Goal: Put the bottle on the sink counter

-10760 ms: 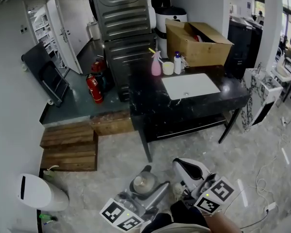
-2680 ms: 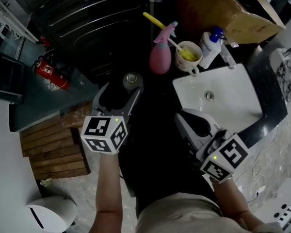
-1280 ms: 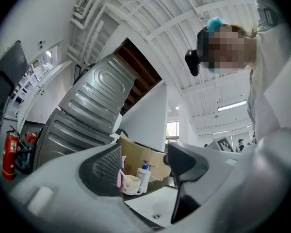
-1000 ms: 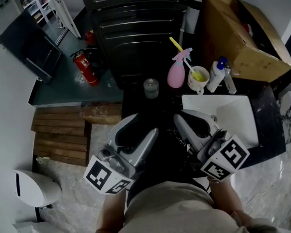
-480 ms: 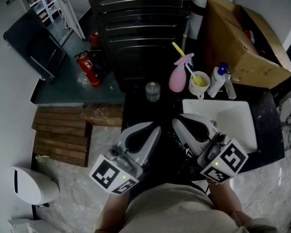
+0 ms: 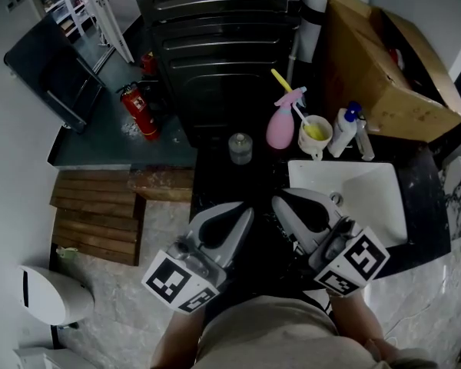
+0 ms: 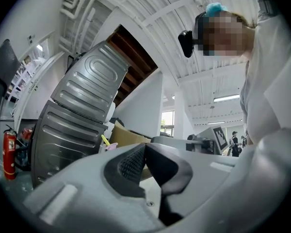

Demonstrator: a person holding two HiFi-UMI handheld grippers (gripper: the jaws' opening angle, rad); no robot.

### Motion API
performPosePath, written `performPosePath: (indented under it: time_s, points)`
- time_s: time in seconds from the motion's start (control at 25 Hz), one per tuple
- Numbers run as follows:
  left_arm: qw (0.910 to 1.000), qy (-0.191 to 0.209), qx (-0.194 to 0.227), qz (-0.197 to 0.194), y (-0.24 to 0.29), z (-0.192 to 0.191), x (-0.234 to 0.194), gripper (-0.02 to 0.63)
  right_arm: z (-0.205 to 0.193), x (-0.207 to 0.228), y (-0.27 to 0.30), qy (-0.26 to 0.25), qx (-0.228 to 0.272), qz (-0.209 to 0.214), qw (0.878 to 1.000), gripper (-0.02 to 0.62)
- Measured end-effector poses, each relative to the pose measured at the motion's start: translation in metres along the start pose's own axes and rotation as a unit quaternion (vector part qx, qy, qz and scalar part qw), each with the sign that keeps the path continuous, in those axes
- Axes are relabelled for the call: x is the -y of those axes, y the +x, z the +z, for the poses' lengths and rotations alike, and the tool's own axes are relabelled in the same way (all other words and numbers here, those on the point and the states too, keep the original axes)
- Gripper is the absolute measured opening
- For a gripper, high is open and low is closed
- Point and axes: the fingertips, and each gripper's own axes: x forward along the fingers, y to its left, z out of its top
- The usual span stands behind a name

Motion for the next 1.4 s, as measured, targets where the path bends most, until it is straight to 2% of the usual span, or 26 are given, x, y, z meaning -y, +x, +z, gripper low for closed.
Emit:
performPosePath:
  time_s: [0.12, 0.32, 0.68, 0.84, 1.08, 1.4]
  points:
    - [0.9998, -0.014, -0.004, -0.010, 0.002, -0.003, 0.000, 0.006, -0.001, -0.001, 0.003, -0.010, -0.002, 0.005, 1.000, 0.003]
    - [0.9995, 0.005, -0.030, 0.006, 0.003, -0.016, -0.002, 0.006, 0.004, -0.013, 0.006, -0.040, 0.013, 0.035, 0.999, 0.003]
    - [0.9996, -0.002, -0.025, 0.012, 0.001, -0.018, -0.009, 0.006, -0.009, -0.016, 0.010, -0.070, -0.016, 0.052, 0.996, 0.003]
    - [0.9995, -0.002, -0.028, 0.012, 0.000, -0.020, -0.010, 0.006, -0.011, -0.019, 0.014, -0.057, -0.026, 0.058, 0.996, 0.003]
    - [0.9976, 0.036, -0.054, 0.021, -0.001, -0.027, -0.012, 0.006, -0.017, -0.020, 0.015, -0.052, -0.037, 0.064, 0.996, 0.003]
    - [0.9976, 0.026, -0.062, 0.019, -0.003, -0.030, -0.011, 0.006, -0.021, -0.015, 0.010, -0.065, -0.043, 0.060, 0.995, 0.003]
